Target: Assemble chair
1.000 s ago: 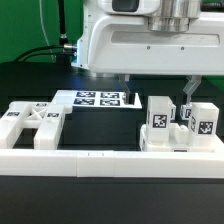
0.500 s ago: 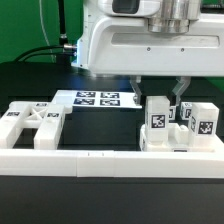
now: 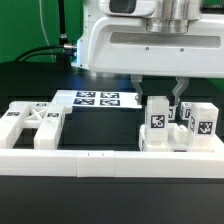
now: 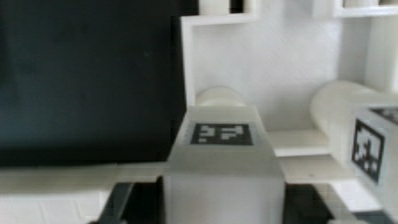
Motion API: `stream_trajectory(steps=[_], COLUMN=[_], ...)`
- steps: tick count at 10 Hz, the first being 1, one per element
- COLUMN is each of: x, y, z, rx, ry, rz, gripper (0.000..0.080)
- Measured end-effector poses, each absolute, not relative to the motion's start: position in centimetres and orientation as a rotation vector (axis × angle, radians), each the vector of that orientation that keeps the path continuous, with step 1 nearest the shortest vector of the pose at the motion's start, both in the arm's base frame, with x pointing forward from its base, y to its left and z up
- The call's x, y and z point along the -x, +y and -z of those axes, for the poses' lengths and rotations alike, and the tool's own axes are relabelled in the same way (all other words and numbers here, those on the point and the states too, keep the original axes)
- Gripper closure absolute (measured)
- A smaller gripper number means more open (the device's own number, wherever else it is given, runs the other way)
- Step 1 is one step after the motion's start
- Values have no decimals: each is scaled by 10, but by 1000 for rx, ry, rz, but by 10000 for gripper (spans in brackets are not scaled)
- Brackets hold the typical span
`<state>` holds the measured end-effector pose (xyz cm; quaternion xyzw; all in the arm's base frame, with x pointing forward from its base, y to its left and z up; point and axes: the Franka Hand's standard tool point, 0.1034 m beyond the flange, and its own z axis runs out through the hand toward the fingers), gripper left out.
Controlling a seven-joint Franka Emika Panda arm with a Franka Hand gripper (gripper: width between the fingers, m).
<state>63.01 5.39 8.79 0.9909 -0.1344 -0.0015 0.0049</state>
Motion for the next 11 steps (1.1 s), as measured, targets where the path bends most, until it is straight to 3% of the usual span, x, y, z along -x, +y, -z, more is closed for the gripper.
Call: stream_trajectory(steps=[7, 10, 11], x=[-631, -631, -631], y=[60, 59, 59], z=[-87, -87, -86], rx=[-2744, -2754, -2804], ry=[-1546, -1527, -1428], rz=[-37, -37, -36], gripper=[512, 512, 419])
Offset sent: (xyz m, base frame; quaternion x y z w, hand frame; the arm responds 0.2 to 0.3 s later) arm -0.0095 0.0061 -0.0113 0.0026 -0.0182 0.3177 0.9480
